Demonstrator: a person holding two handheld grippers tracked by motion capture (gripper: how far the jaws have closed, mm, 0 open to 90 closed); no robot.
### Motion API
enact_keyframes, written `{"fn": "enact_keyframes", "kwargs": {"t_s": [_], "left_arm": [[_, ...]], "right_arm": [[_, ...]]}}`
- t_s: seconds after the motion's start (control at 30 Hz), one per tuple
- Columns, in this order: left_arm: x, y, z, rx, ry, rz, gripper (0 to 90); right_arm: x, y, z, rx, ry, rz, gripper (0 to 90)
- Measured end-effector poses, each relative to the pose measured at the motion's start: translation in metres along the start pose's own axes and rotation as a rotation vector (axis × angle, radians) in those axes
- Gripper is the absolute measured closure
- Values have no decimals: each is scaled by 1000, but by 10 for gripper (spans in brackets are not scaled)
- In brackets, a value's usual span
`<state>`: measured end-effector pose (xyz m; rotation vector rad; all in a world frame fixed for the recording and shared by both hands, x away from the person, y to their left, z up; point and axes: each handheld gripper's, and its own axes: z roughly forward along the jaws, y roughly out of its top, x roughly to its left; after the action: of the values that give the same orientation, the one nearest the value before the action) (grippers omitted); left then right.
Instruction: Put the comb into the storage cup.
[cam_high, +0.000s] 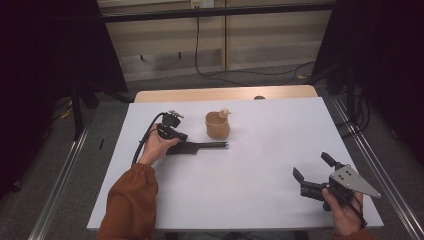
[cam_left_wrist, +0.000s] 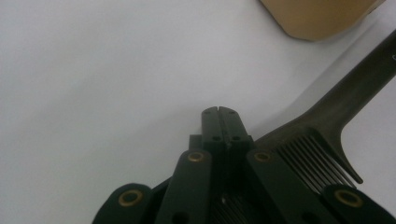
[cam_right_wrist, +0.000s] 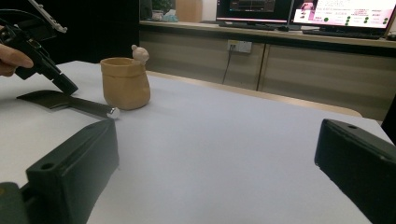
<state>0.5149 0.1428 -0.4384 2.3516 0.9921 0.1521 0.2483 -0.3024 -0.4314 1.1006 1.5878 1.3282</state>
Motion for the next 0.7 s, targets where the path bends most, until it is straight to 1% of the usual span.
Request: {"fn": "enact_keyframes", "kwargs": {"t_s": [0.07,0.1,0.13,0.17,0.27,0.57,0.6,0.63,0.67,0.7], "left_arm": [[1,-1,-2,12,-2,12,900],[1,-2,-2,2,-2,-2,900],[2,-2,-3,12,-4,15,900],[1,-3,-3,5,-2,7,900],[1,-3,-3,17,1,22,900],[0,-3,-3,19,-1,13,900],[0,-2,-3,19,-1,18,900],[0,-2,-3,15,-2,12,900],[0,-2,-3,16,1,23,900],[-1,-2,-1,6,1,9,900]], "right_arm": [[0,0,0,0,0,-1,0],[0,0,0,0,0,0,0],[0,0,0,0,0,0,0],[0,0,0,0,0,0,0],[0,0,0,1,0,0,0],[0,0,0,1,1,0,0],[0,0,1,1,3,-1,0],[0,0,1,1,3,-1,0],[0,0,1,0,3,-2,0],[0,0,1,2,3,-2,0]]}}
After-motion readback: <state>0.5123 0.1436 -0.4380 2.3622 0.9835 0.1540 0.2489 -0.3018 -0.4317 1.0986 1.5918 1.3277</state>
